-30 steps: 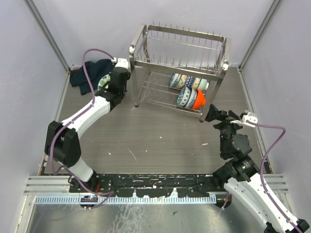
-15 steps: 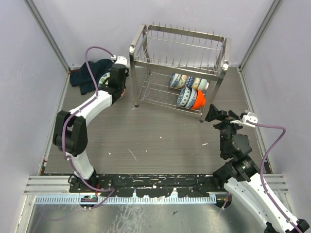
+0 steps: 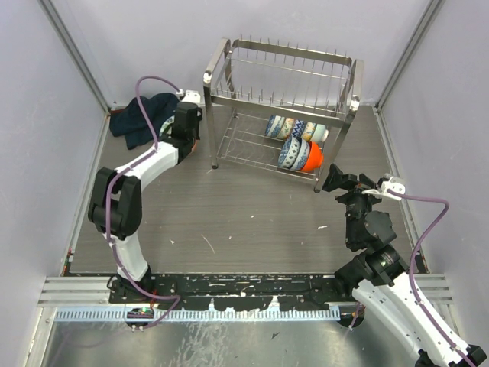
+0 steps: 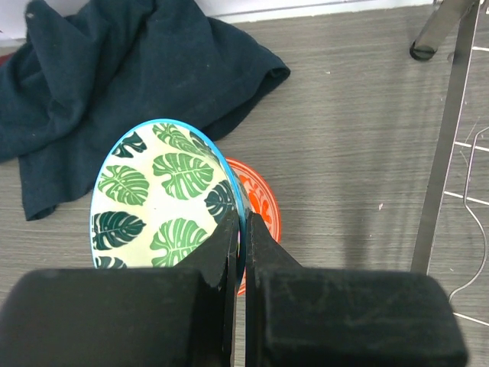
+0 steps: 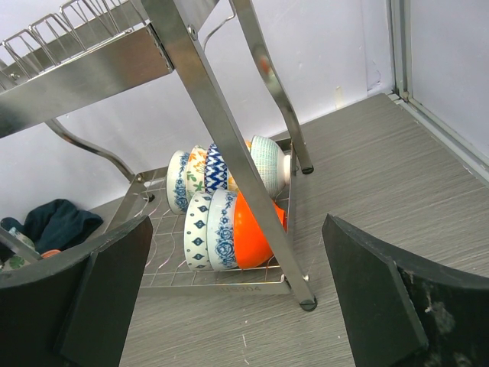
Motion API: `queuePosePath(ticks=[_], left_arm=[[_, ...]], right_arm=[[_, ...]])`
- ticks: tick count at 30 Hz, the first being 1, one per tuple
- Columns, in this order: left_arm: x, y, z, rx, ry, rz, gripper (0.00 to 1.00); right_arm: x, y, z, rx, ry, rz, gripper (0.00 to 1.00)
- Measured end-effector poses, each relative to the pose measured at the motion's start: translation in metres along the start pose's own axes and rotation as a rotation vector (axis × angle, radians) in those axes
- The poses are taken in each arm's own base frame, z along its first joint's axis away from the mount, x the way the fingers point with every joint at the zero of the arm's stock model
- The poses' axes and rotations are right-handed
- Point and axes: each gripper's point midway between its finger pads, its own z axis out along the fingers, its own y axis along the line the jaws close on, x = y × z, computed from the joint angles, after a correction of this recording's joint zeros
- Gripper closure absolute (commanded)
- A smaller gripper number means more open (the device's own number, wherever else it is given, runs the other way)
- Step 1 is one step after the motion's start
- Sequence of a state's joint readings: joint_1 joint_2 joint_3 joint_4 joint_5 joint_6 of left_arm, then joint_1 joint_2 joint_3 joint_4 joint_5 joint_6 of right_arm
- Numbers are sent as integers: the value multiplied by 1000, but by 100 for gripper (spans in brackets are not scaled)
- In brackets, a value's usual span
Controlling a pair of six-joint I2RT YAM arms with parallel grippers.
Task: Unload the bowls from the dish rack
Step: Place the bowl with the bowl.
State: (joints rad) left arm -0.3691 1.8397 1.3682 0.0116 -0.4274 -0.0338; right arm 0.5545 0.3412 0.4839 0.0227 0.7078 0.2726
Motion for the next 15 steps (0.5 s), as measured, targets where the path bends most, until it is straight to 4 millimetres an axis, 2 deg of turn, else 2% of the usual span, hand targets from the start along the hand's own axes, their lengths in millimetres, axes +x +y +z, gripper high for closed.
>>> queuePosePath(ticks=[5,15], left_arm=[[14,-6,7,12,30,3,100],[18,-8,12,13,32,-8,100]], right_arm=[[0,0,0,0,0,0,0],[0,0,0,0,0,0,0]])
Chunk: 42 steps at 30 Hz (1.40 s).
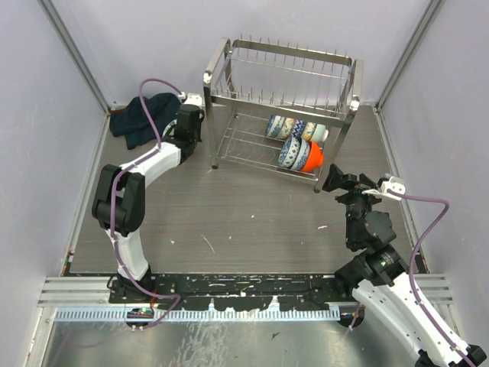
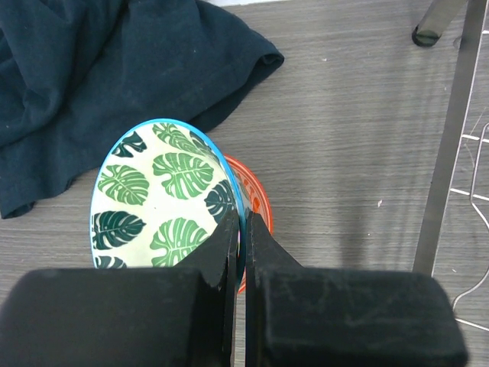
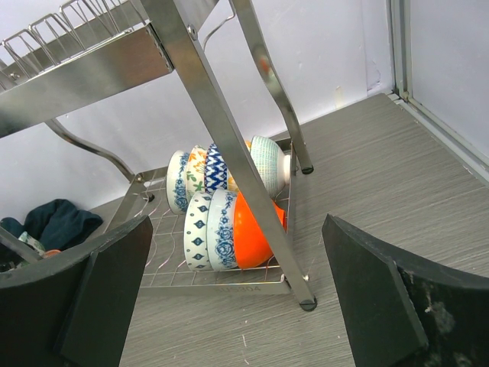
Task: Unload the bowls from the dish rack
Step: Place the bowl with the bowl.
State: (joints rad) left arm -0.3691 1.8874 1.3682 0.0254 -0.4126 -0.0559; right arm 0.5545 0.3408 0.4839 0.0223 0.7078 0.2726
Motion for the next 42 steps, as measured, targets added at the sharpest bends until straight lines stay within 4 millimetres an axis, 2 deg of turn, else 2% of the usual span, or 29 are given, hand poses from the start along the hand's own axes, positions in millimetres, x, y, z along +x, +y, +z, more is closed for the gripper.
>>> queuePosePath(ticks=[8,12,24,28,32,42], left_arm=[[23,-4,12,-3,46,14,100],[24,-4,13,-4,50,13,100],[32,-6,17,-6,66,10,83],[38,-6,21,-11,78,13,69],[38,-6,21,-14,80,11,45],[37,-4,21,-29,77,3,30]], right_arm=[[0,0,0,0,0,0,0],[0,0,0,0,0,0,0],[0,0,0,0,0,0,0],[0,0,0,0,0,0,0],[0,0,0,0,0,0,0],[0,0,0,0,0,0,0]])
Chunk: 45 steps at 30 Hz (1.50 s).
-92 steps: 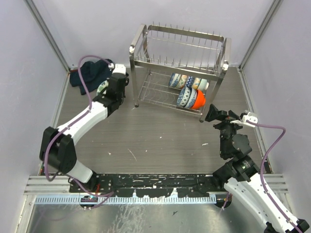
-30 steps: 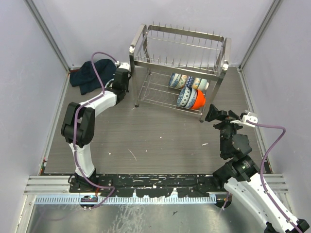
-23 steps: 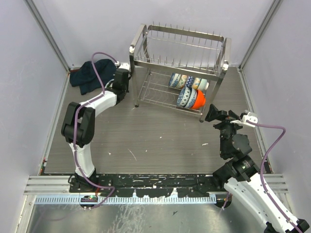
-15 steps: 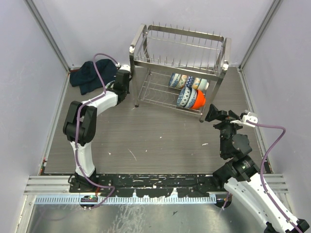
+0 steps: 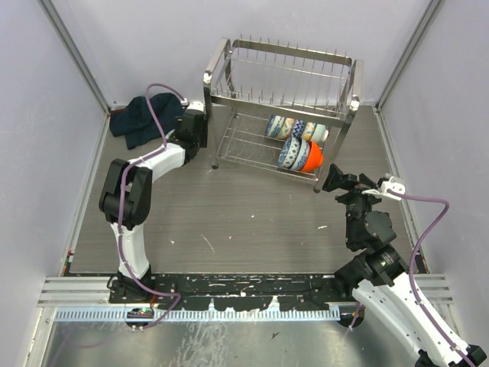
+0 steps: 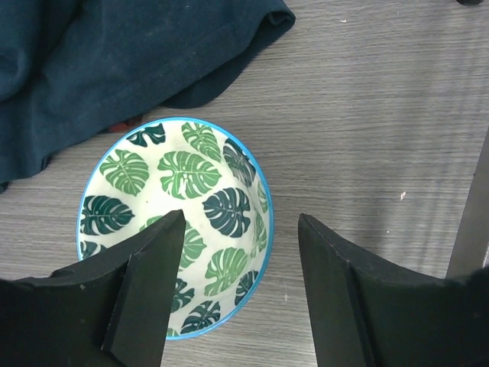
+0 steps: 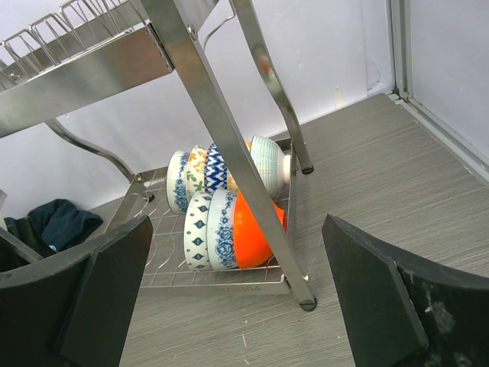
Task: Unload the bowls from the dish rack
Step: Place the bowl with the bowl, then pick up the bowl from the dish rack.
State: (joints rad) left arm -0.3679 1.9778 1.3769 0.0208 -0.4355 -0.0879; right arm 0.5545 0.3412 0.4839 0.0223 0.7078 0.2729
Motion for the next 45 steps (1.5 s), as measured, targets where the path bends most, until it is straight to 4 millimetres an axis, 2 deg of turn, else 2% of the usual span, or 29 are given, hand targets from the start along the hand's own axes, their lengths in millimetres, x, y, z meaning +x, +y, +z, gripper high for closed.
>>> queuePosePath(ticks=[6,14,17,19,22,25,27,29,33,36,39,45], left_arm=[[-11,6,-10,-17,-24,-31,24],[-66,34,-52,-80,-149,-117,19],[-76,44,-64,-113,-170,-139,17],[-74,50,-72,-131,-175,-160,15],[-58,57,-89,-121,-161,-190,13],[-44,54,-110,-64,-153,-223,1],[-40,43,-131,-8,-162,-234,2],[-39,19,-155,75,-182,-235,2],[-19,-52,-214,339,-211,-228,2],[0,-105,-243,518,-193,-207,2],[12,-151,-249,642,-170,-196,3],[24,-223,-225,795,-132,-202,9]], right_arm=[[0,0,0,0,0,0,0],[0,0,0,-1,0,0,0],[0,1,0,-3,1,0,0],[0,1,0,-3,1,0,0],[0,1,0,-3,1,0,0],[0,1,0,-4,-1,2,0],[0,2,1,-4,-1,2,0],[2,2,2,-3,4,-2,0],[3,2,3,-1,7,-6,0],[3,2,3,-1,7,-6,0],[2,1,2,-1,6,-5,0],[-9,-2,-5,-5,-28,23,0]])
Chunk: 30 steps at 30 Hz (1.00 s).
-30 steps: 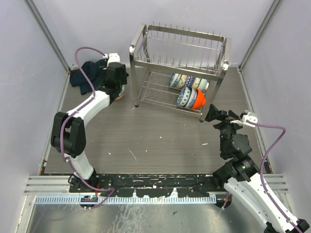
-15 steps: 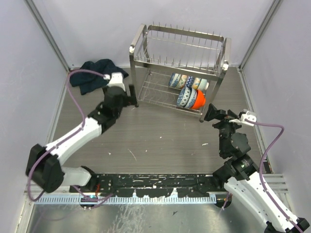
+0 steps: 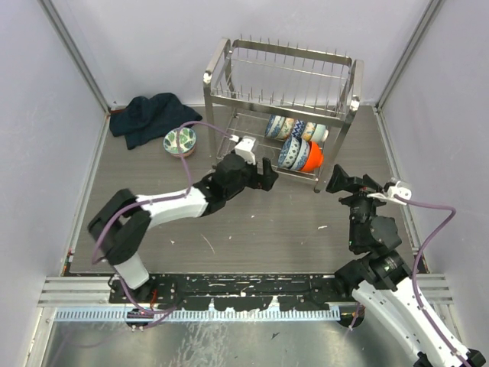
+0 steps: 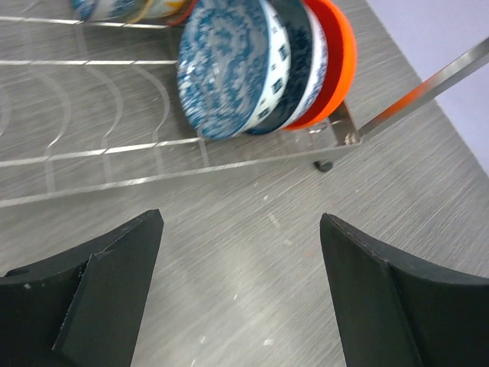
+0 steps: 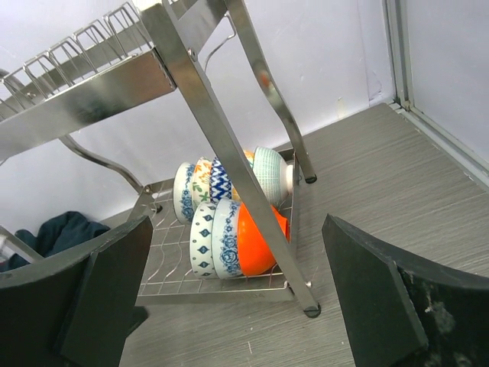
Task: Unload the bowls from the dish rack
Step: Pick up the bowl from the dish rack.
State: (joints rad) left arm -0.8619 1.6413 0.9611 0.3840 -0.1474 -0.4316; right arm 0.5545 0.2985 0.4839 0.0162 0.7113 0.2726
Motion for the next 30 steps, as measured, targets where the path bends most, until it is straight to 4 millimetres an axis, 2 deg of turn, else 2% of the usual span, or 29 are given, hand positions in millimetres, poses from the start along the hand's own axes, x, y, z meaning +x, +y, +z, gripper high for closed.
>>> queuePosePath(ticks=[5,8,9,12,16,20,30], left_arm=[[-6,-23,42,87,-34,-17,10],[-21,-34,60,128,-83,-31,12],[-25,-36,65,139,-96,-38,15],[-37,-36,79,167,-132,-69,22],[-46,-22,96,184,-156,-116,27],[-43,-12,108,186,-146,-139,32],[-39,-23,118,238,-137,-174,41]], right_arm=[[-5,-2,-3,-2,-15,13,0],[-4,-2,-3,-1,-10,9,0],[-3,-3,-4,-1,-8,7,0],[-4,-4,-5,-1,-10,8,0],[-7,-4,-7,-4,-18,16,0],[-7,-4,-7,-4,-18,16,0],[-7,-4,-7,-3,-17,15,0]])
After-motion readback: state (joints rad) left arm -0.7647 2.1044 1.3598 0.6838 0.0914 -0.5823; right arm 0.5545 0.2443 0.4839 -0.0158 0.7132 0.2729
